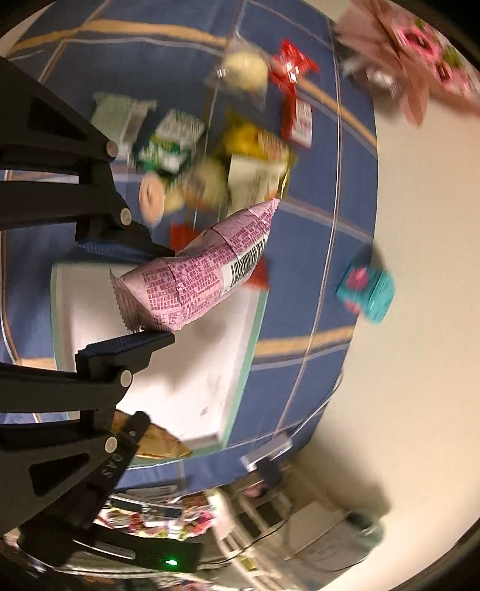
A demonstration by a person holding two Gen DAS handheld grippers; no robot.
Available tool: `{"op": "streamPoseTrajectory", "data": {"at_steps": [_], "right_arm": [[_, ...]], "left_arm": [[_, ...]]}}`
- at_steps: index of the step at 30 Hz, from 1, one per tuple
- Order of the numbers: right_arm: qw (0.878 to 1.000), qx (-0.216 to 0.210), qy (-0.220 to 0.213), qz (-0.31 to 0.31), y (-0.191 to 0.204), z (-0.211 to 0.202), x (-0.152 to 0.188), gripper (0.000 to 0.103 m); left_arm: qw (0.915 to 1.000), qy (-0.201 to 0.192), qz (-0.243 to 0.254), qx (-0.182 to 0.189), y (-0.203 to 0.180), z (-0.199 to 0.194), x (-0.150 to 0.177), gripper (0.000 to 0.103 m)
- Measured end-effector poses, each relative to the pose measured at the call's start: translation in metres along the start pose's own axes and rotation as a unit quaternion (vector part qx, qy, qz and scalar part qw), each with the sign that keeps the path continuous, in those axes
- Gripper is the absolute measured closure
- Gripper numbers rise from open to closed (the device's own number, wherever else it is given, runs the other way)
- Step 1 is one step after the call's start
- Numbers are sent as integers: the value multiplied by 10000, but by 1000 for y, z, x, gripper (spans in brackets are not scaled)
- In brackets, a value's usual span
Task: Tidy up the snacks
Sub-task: 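Carry both packs into the white tray and open both tools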
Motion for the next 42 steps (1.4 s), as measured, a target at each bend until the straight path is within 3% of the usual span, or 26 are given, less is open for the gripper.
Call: {"op": "streamPoseTrajectory", "data": {"at_steps": [7, 17, 18, 20, 23, 29, 33, 35, 37, 42], "right_arm": [[9995, 239, -141, 144, -22, 0, -15, 63], [9992, 289, -224, 152, -31, -1, -26, 63], [9992, 295, -226, 154, -32, -2, -26, 63], [9991, 323, -217, 175, -34, -2, -26, 62], [9992, 342, -163, 161, -34, -3, -25, 60], [9993, 343, -149, 93, -31, -9, -22, 60], [9991, 416, -100, -82, -23, -9, -17, 35], [9989, 392, -41, -249, -13, -6, -13, 34], [9986, 353, -8, -385, -3, -5, -8, 27], [9966, 224, 13, -792, 27, -6, 8, 25]], "left_arm": [[9988, 152, 466, 87, -35, 31, 4, 64], [9976, 11, 693, 74, -48, 44, 1, 63], [9975, -7, 700, 57, -48, 44, 1, 60], [9974, 5, 722, 35, -48, 42, 1, 39], [9974, 14, 724, -33, -47, 38, 0, 39], [9974, 221, 483, -479, -24, 33, 0, 32], [9956, 256, 173, -885, 5, 27, -2, 23], [9936, 199, -4, -1110, 23, 21, -4, 17], [9912, 154, -130, -1310, 41, 15, -6, 16], [9829, 79, -460, -1783, 89, -1, -12, 15]]}}
Point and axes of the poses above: each gripper's, at about its wrist camera, not at the fingertips, and z roughly the way its jaws point, y to its left, x to its underside, the point moved 3 cm from there along z, roughly the way its jaws point, and after that the axes turned 2 degrees about -y, right-handed, at the moved point
